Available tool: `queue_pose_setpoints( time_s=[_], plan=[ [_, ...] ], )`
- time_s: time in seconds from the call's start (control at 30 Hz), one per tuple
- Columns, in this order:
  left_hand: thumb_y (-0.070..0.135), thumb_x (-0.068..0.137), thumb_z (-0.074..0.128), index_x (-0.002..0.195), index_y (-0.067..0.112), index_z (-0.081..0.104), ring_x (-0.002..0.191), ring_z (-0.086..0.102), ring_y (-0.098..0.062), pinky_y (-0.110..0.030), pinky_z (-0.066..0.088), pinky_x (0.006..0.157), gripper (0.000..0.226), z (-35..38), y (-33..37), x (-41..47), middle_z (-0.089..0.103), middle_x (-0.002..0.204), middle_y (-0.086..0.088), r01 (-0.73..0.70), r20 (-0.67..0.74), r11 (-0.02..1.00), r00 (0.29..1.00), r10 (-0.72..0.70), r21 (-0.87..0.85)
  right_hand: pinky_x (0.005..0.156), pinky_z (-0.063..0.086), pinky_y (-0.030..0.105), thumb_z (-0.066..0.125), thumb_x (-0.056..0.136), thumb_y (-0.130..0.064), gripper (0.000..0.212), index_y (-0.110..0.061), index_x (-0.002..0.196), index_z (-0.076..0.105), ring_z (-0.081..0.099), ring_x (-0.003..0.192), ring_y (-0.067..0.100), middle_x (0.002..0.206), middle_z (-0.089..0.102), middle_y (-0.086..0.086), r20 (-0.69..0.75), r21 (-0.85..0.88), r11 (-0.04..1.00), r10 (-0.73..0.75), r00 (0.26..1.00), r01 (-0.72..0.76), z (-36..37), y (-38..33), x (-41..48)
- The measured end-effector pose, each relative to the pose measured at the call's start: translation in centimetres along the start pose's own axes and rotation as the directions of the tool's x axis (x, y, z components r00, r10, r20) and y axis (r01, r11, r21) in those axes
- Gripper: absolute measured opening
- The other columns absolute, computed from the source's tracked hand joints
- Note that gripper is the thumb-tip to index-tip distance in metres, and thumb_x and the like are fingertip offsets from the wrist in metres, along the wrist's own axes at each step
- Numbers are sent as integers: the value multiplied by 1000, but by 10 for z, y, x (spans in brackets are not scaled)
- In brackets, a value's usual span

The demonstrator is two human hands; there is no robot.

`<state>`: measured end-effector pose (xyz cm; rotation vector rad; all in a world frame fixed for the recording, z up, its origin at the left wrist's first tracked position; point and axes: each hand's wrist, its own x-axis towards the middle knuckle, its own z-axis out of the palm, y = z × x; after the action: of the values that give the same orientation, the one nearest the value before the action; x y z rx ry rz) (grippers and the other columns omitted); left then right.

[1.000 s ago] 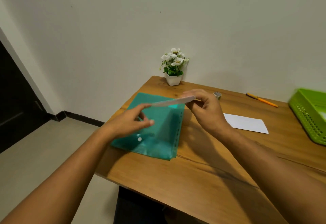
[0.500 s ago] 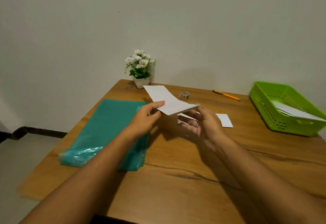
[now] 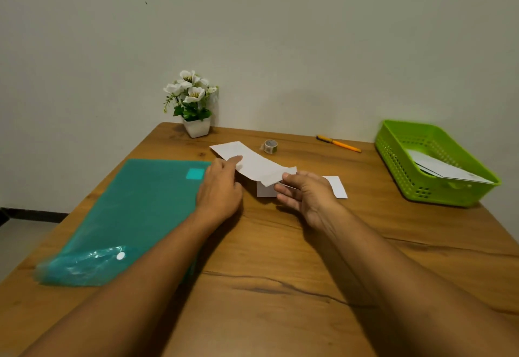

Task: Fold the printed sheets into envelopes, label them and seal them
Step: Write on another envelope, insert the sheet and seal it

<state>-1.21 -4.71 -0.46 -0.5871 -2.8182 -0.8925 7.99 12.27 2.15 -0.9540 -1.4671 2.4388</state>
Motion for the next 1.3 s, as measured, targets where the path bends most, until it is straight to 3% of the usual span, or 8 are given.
queue_pose_setpoints(
  time_s=[0.07, 0.17, 0.4, 0.47, 0.57, 0.7, 0.97, 1.3],
  plan=[
    [16, 93, 61, 153, 30, 39, 126, 43, -16, -32, 50, 94, 65, 2, 8, -9, 42, 139, 0, -120, -99, 992, 987, 124, 48, 67, 62, 28, 76, 92, -9, 23, -15, 109, 62, 75, 69, 14, 88, 78, 10, -20, -69, 998, -14, 1000, 13, 6, 0, 5],
    [30, 92, 67, 153, 33, 36, 132, 41, -13, -28, 43, 99, 68, 10, 23, -18, 43, 148, 5, -385, 18, 916, 923, 385, 112, 46, 40, 24, 77, 92, -13, 19, -12, 107, 65, 54, 51, 10, 87, 72, 12, -48, -152, 988, -21, 999, 14, 14, 2, 12],
    [32, 102, 58, 128, 28, 68, 111, 62, -12, -32, 54, 89, 28, 28, 28, -6, 72, 121, 6, -306, -26, 946, 950, 311, 107, 50, 40, 29, 72, 94, -15, 9, -13, 102, 73, 53, 60, 16, 93, 75, 10, 39, -442, 896, -40, 998, 54, -3, -5, 14],
    [34, 102, 58, 122, 27, 73, 105, 62, -10, -31, 54, 84, 25, 34, 26, -7, 74, 115, 7, -306, -26, 945, 950, 311, 115, 59, 45, 30, 71, 96, -24, 11, -17, 104, 72, 60, 74, 17, 97, 74, 5, 105, -688, 683, -242, 965, 246, -19, -13, 19],
    [37, 102, 59, 118, 25, 75, 101, 62, -9, -32, 54, 83, 26, 37, 24, -4, 74, 111, 8, -258, -48, 964, 964, 261, 68, 82, 53, 36, 70, 94, -38, 31, -26, 122, 67, 62, 105, 15, 116, 69, -8, 319, -915, 75, -470, 823, 397, -39, -27, 25],
    [38, 102, 59, 120, 26, 73, 103, 60, -8, -32, 54, 86, 26, 40, 23, -5, 72, 113, 8, -253, -33, 963, 966, 257, 92, 116, 40, 48, 68, 93, -53, 71, -33, 155, 40, 40, 145, 23, 161, 42, -4, 375, -911, -259, -197, 906, 321, -48, -38, 33],
    [35, 104, 56, 130, 25, 68, 101, 56, -8, -22, 44, 77, 30, 38, 22, -5, 64, 113, 5, -202, -48, 975, 977, 207, 93, 105, 47, 49, 73, 86, -62, 78, -33, 152, 43, 46, 136, 28, 150, 49, 2, 236, -936, -299, -148, 960, 184, -60, -43, 36],
    [18, 103, 57, 119, 24, 59, 91, 61, -11, -31, 57, 77, 18, 35, 25, -9, 69, 104, 2, -178, -35, 984, 983, 178, 8, 95, 54, 43, 90, 72, -53, 79, -21, 133, 51, 56, 111, 23, 128, 59, 3, 48, -995, -94, -54, 997, 43, -71, -43, 33]
  ],
)
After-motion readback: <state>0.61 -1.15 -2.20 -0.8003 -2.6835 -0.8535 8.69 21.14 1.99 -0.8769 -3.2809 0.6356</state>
